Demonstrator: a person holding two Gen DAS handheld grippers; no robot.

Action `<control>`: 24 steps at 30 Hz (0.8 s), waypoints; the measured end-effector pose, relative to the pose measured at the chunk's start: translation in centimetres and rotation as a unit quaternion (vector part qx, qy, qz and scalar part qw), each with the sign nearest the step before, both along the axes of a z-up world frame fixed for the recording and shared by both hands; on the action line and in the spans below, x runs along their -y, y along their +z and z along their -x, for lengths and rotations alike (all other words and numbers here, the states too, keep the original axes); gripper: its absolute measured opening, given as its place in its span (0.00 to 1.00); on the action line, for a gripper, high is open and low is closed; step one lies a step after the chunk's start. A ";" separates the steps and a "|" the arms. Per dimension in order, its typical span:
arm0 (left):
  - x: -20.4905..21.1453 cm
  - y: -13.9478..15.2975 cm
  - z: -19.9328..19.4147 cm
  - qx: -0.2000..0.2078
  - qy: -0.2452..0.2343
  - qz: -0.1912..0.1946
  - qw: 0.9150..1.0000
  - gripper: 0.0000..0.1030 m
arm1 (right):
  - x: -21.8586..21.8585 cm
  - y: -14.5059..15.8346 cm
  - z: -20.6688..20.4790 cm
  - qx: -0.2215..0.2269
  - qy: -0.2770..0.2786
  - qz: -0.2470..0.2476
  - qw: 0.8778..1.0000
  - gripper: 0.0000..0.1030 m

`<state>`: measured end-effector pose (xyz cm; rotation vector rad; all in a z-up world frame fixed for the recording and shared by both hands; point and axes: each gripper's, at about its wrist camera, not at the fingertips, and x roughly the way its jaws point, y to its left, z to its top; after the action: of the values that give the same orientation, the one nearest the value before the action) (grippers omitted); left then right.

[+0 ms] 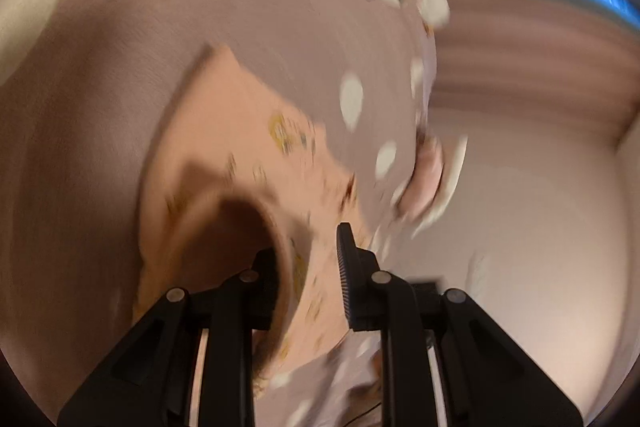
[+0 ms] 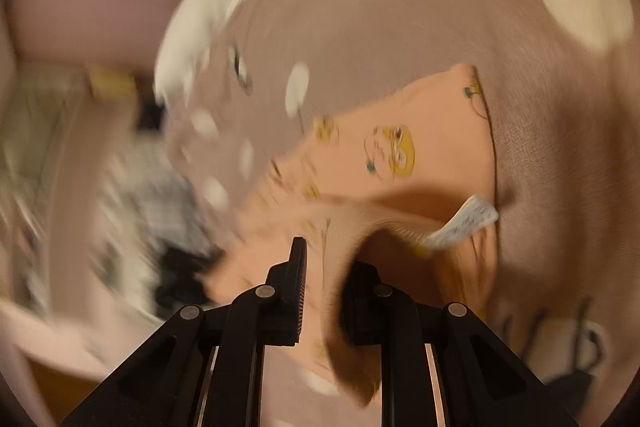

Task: Fold small clothes
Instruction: 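Lift the hem and fold it toward the collar with both grippers, release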

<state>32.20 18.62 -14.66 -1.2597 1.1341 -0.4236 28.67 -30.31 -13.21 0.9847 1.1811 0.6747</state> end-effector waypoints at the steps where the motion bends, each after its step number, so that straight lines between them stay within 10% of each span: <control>1: -0.5 -0.3 -0.2 -0.007 0.017 -0.001 1.000 0.19 | 0.6 -0.7 -0.5 -0.020 -0.024 -0.023 0.999 0.19; 10: -4.2 0.2 -0.9 -0.011 0.053 -0.084 0.995 0.29 | 5.4 -2.7 -1.5 -0.027 -0.126 -0.056 0.990 0.38; 14: -5.4 3.1 0.4 0.033 0.063 -0.136 0.988 0.52 | 7.0 -0.3 0.1 0.032 -0.180 -0.013 0.983 0.38; 19: -2.6 7.1 2.9 0.098 -0.031 -0.249 0.963 0.50 | 3.4 4.6 2.9 0.144 -0.083 0.094 0.982 0.38; 24: 4.1 5.7 5.5 0.125 -0.167 -0.318 0.925 0.27 | -3.9 5.5 6.5 0.225 0.059 0.258 0.938 0.19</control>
<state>26.65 14.52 -8.93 -0.4298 1.1399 -0.4073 22.21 -26.38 -7.74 0.2953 0.9384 0.5981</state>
